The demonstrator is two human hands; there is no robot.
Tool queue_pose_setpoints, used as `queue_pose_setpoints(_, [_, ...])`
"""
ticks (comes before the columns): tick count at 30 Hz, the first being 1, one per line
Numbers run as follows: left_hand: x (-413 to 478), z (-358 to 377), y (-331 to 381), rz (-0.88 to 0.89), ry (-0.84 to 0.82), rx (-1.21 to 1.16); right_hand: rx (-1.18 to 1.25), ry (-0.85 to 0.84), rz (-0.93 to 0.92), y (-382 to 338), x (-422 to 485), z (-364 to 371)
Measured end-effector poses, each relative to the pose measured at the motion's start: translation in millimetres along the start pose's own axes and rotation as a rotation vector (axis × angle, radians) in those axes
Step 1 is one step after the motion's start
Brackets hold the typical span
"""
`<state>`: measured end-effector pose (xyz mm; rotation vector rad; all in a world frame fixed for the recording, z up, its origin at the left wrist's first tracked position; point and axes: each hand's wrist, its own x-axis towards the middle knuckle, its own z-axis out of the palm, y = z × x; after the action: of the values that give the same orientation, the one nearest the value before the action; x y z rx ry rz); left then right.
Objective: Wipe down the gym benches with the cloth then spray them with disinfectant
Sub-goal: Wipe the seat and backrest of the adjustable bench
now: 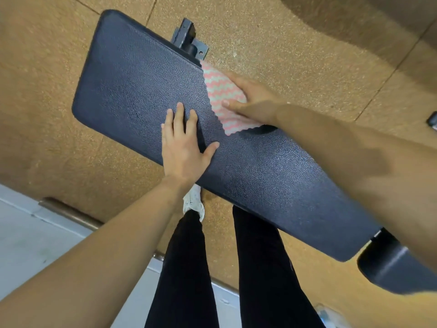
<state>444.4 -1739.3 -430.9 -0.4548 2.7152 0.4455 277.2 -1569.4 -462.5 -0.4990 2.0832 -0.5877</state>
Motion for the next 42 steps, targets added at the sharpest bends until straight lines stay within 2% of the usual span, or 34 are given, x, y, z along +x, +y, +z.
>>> queue_pose_setpoints(4, [1, -1, 2, -0.010, 0.029, -0.053, -0.061, 0.052, 0.085, 24, -34, 4])
queue_pose_setpoints(11, [-4, 0, 7, -0.020, 0.033, -0.024, -0.142, 0.148, 0.078, 58, -85, 16])
queue_pose_setpoints(13, [-12, 1, 24, 0.039, 0.018, -0.034, -0.147, 0.174, 0.107, 69, -96, 19])
queue_pose_setpoints(19, [-64, 25, 97, 0.384, -0.115, -0.004, -0.151, 0.224, 0.104, 104, -120, 23])
queue_pose_setpoints(25, [-111, 72, 158, 0.231, -0.208, 0.205, -0.053, 0.132, 0.111, 145, -147, 18])
queue_pose_setpoints(30, [-118, 87, 180, 0.102, -0.159, 0.223, -0.047, 0.104, 0.099, 188, -204, 9])
queue_pose_setpoints(42, [-126, 75, 209, -0.010, -0.170, 0.261, 0.018, 0.140, 0.195, 284, -311, 24])
